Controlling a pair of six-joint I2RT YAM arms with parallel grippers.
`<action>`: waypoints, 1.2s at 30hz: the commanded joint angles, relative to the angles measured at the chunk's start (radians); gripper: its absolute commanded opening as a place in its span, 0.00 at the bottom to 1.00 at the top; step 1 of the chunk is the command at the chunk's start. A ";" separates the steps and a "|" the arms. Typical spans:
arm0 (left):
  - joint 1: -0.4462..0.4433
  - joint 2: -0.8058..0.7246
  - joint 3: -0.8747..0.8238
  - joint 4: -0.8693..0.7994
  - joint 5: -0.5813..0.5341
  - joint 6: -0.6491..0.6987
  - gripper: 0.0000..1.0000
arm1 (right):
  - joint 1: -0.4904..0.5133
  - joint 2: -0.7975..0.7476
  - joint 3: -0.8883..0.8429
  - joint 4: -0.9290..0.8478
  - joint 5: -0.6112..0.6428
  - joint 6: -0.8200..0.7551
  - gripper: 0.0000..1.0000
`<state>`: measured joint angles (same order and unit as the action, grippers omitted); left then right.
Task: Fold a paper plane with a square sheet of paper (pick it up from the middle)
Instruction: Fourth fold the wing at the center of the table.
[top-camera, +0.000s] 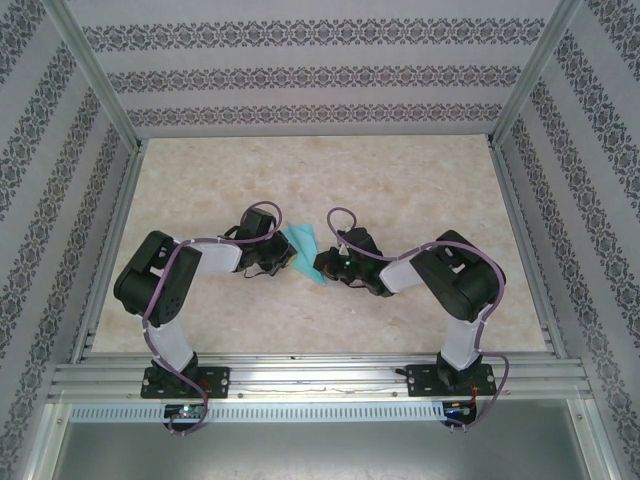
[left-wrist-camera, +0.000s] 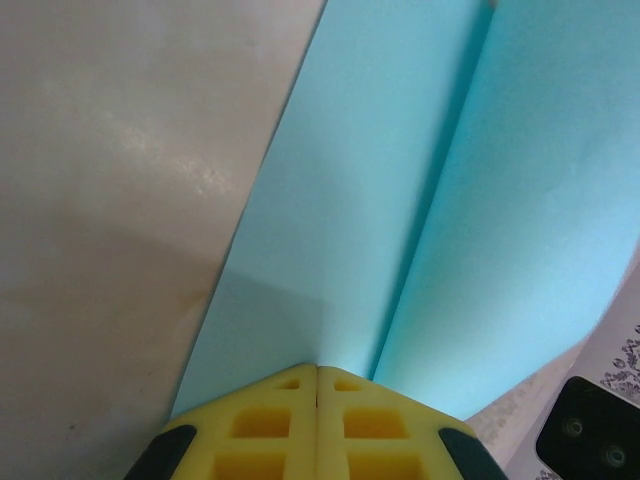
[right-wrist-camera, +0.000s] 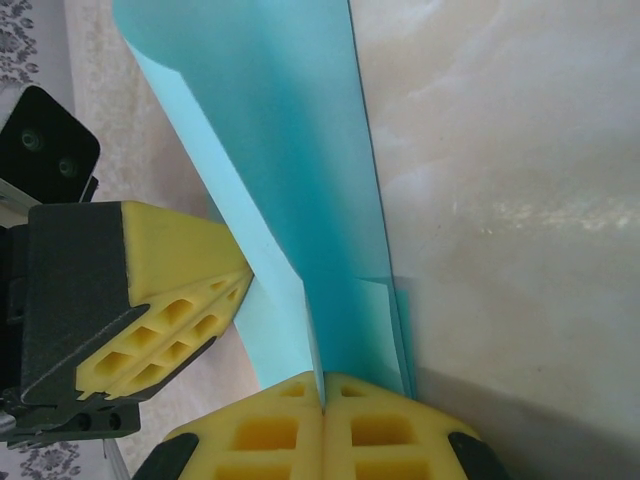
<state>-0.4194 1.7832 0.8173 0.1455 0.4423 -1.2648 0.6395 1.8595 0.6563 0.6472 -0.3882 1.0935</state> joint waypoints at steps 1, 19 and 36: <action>-0.010 -0.034 -0.012 -0.019 -0.017 0.007 0.05 | 0.010 0.013 -0.037 -0.077 0.049 0.010 0.05; -0.014 0.038 0.144 0.043 0.092 0.133 0.06 | -0.004 0.021 -0.049 -0.066 0.037 0.024 0.06; -0.008 -0.015 0.073 -0.064 -0.074 0.117 0.17 | -0.011 0.026 -0.053 -0.050 0.032 0.048 0.06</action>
<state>-0.4252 1.8053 0.9051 0.1135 0.4141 -1.1553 0.6384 1.8599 0.6380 0.6846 -0.3794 1.1313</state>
